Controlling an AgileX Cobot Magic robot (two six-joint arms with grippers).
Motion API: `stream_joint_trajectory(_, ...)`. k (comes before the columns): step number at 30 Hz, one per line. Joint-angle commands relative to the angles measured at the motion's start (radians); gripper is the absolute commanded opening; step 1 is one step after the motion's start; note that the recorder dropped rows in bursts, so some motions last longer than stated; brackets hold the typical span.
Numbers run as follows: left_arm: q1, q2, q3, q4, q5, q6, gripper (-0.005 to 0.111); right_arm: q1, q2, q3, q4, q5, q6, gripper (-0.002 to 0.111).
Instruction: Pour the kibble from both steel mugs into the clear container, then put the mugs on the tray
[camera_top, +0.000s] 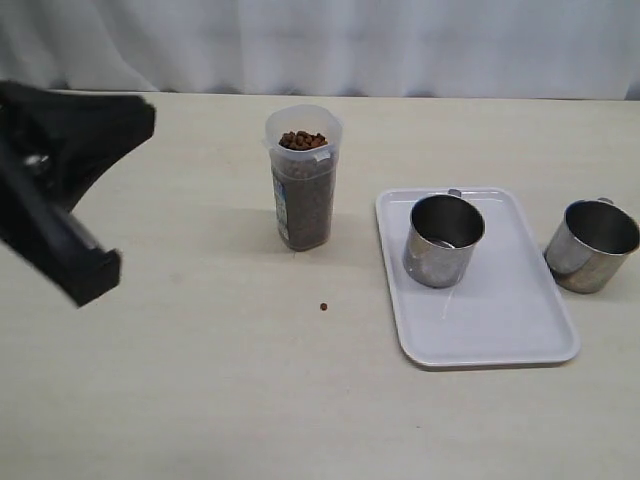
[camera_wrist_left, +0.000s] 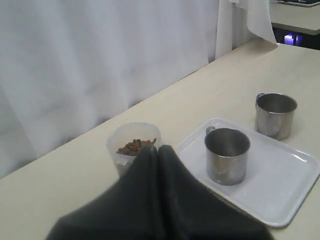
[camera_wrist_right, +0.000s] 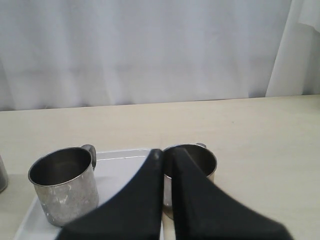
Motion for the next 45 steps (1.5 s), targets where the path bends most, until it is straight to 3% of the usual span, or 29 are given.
stream_joint_trajectory(1,-0.001,-0.166,0.139,-0.018,0.005,-0.035,0.0,0.003,-0.004,0.001,-0.006,-0.008,-0.001,0.004)
stream_joint_trajectory(3,-0.001,-0.23,0.19,-0.163,0.008,0.097,0.0,0.003,-0.004,0.001,-0.006,-0.008,-0.001,0.004)
stream_joint_trajectory(5,-0.001,-0.268,0.223,-0.484,-0.034,0.439,0.0,0.003,-0.004,0.001,-0.006,-0.008,-0.001,0.004)
stream_joint_trajectory(8,-0.001,-0.286,0.293,-1.078,-0.203,1.136,0.0,0.003,-0.004,0.001,-0.006,-0.008,-0.001,0.004)
stream_joint_trajectory(10,0.002,-0.286,0.359,-1.288,-0.297,1.357,0.0,0.003,-0.004,0.001,-0.006,-0.008,-0.001,0.004)
stream_joint_trajectory(19,0.065,-0.286,0.551,-1.38,-0.495,1.346,0.0,0.003,-0.004,0.001,-0.006,-0.008,-0.001,0.004)
stream_joint_trajectory(28,0.083,-0.319,0.551,-1.42,-0.415,1.346,0.0,0.003,-0.004,0.001,-0.006,-0.008,-0.001,0.004)
stream_joint_trajectory(30,0.15,-0.376,0.551,-1.425,-0.356,1.317,0.0,0.003,-0.004,0.001,-0.006,-0.008,-0.001,0.004)
stream_joint_trajectory(31,0.243,-0.451,0.551,-1.425,-0.29,1.276,0.0,0.003,-0.004,0.001,-0.006,-0.008,-0.001,0.004)
stream_joint_trajectory(34,0.368,-0.56,0.551,-1.425,-0.189,1.242,0.0,0.003,-0.004,0.001,-0.006,-0.008,-0.001,0.004)
stream_joint_trajectory(42,0.621,-0.797,0.551,-1.431,-0.033,1.193,0.0,0.003,-0.004,0.001,-0.006,-0.008,-0.001,0.004)
stream_joint_trajectory(45,0.682,-0.836,0.551,-1.456,0.004,1.193,0.0,0.003,-0.004,0.001,-0.006,-0.008,-0.001,0.004)
